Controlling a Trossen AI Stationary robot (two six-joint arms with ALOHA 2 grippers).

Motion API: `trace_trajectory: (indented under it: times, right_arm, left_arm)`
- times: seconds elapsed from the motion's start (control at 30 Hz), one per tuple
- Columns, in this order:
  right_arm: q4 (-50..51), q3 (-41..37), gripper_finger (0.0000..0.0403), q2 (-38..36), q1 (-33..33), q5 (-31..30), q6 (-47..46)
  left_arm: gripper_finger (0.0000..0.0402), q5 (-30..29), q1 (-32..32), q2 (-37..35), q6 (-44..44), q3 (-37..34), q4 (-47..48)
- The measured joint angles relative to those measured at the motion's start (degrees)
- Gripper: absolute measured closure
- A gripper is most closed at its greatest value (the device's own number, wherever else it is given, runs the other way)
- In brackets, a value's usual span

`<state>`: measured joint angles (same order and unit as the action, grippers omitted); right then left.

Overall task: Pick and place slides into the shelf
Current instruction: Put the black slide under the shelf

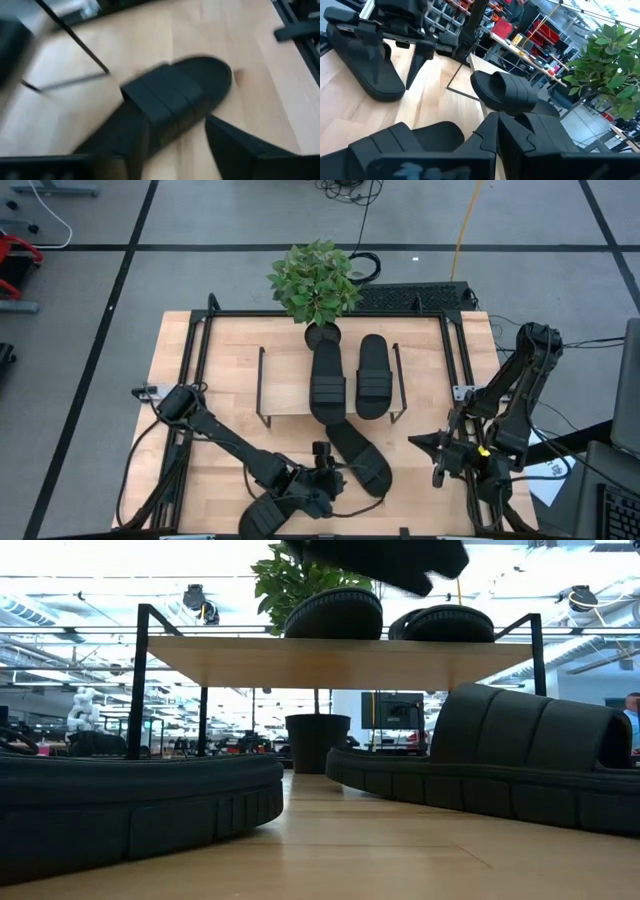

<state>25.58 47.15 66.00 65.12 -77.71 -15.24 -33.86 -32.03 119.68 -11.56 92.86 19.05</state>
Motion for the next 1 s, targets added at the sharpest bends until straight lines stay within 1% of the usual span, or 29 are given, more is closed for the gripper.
trace_trajectory:
  times: [0.07,0.13,0.2,0.27,0.37,0.47,0.53,0.67,0.7,0.8,1.0]
  right_arm:
    - [-1.5,-0.3,0.0399,0.0,0.0,0.8,1.4]
    - [-2.9,-0.3,0.0399,0.0,0.0,1.6,2.8]
    - [-4.1,-0.3,0.0399,0.0,0.0,2.5,4.1]
    - [-5.5,-0.3,0.0399,0.0,0.0,2.9,5.7]
    - [-6.5,-0.3,0.0399,0.0,0.0,2.8,7.0]
    - [-6.6,-0.3,0.0399,0.0,0.0,2.8,7.4]
    - [-6.6,-0.3,0.0399,0.0,0.0,2.8,7.4]
    - [-7.2,-0.3,0.0399,0.0,0.0,2.8,7.4]
    - [-7.3,-0.3,0.0399,0.0,0.0,2.9,7.4]
    - [-7.4,-0.3,0.0399,0.0,0.0,2.9,7.1]
    - [-7.4,-0.3,0.0399,0.0,0.0,3.0,7.0]
  left_arm:
    - [0.0157,4.0,1.1,0.0,-4.5,0.0,1.8]
    - [0.0119,6.3,2.3,0.0,-9.7,-0.3,2.5]
    - [0.0085,6.7,3.0,0.0,-12.3,-1.2,1.7]
    - [0.0057,6.2,2.9,0.0,-12.6,-1.9,0.8]
    - [0.0030,5.4,2.3,0.0,-14.3,-2.1,-0.1]
    - [0.0020,3.8,2.3,0.0,-17.3,-2.1,0.1]
    - [0.0019,3.6,2.2,0.0,-17.7,-2.1,-0.6]
    - [0.0018,1.2,1.6,0.8,-20.9,-2.0,-2.3]
    - [0.0018,1.4,1.8,1.2,-21.1,-2.0,-1.7]
    - [0.0018,5.4,3.4,3.1,-21.9,-2.0,-2.0]
    - [0.0018,7.9,4.9,5.8,-19.4,-2.1,-4.9]
